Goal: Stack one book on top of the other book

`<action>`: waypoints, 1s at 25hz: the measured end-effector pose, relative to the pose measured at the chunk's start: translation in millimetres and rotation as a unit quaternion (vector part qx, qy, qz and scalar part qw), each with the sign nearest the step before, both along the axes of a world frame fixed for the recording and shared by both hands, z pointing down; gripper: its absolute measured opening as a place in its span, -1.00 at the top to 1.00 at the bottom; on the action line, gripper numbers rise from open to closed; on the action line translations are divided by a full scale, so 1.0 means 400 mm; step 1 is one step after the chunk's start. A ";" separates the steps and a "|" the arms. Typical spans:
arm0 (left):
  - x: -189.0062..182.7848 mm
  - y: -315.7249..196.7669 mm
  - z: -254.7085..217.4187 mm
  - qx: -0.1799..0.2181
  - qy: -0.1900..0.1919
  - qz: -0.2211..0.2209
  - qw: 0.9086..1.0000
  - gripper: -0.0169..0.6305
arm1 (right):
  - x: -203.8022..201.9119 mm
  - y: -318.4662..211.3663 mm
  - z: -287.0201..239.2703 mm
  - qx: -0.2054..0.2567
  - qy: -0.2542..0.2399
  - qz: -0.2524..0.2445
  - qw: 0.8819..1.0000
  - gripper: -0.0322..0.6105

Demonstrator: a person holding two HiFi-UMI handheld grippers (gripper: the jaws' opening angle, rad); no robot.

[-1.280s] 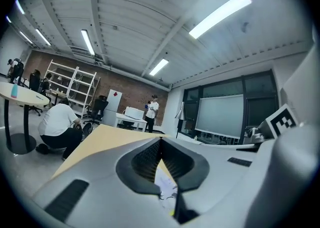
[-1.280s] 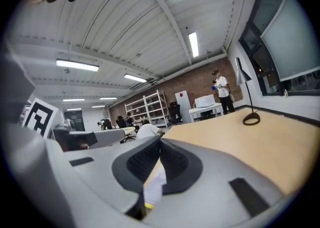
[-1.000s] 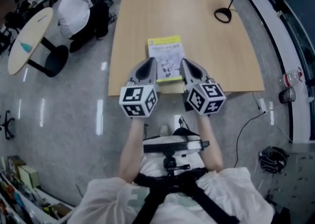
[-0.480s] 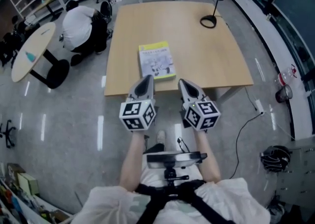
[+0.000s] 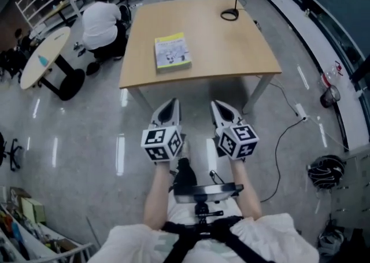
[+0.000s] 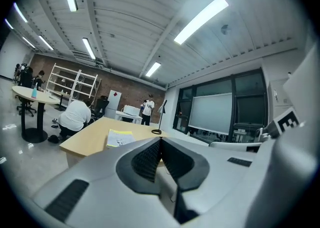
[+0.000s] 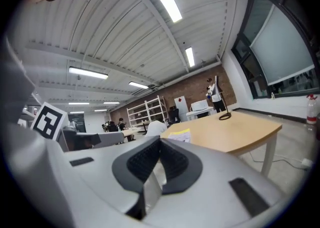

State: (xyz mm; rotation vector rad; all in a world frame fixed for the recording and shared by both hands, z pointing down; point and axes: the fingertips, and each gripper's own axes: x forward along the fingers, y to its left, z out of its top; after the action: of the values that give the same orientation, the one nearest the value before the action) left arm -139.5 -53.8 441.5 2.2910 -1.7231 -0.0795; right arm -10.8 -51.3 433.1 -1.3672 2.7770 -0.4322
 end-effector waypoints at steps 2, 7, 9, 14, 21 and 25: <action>0.027 0.074 0.000 -0.006 0.009 -0.004 1.000 0.90 | 0.029 0.089 -0.008 0.003 0.010 -0.003 1.000 0.90; 0.086 0.217 -0.020 0.007 0.009 0.006 1.000 0.90 | 0.085 0.242 -0.018 0.006 0.011 -0.004 1.000 0.90; 0.093 0.259 -0.026 0.011 0.011 0.010 1.000 0.90 | 0.089 0.286 -0.031 0.013 0.012 -0.004 1.000 0.90; 0.091 0.343 -0.077 0.035 0.003 0.013 0.999 0.90 | 0.089 0.373 -0.081 0.038 0.009 0.000 0.999 0.90; -0.013 0.600 -0.142 0.030 -0.016 -0.008 0.999 0.90 | 0.007 0.590 -0.143 0.046 0.004 -0.009 0.999 0.90; -0.044 0.747 -0.115 0.010 -0.009 -0.003 1.000 0.90 | -0.005 0.718 -0.153 0.051 0.003 -0.002 0.999 0.90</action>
State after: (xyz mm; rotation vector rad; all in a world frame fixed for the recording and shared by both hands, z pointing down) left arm -156.9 244.9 395.5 2.3078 -1.7454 -0.0765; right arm -12.7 235.8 371.9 -1.3433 2.7643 -0.2834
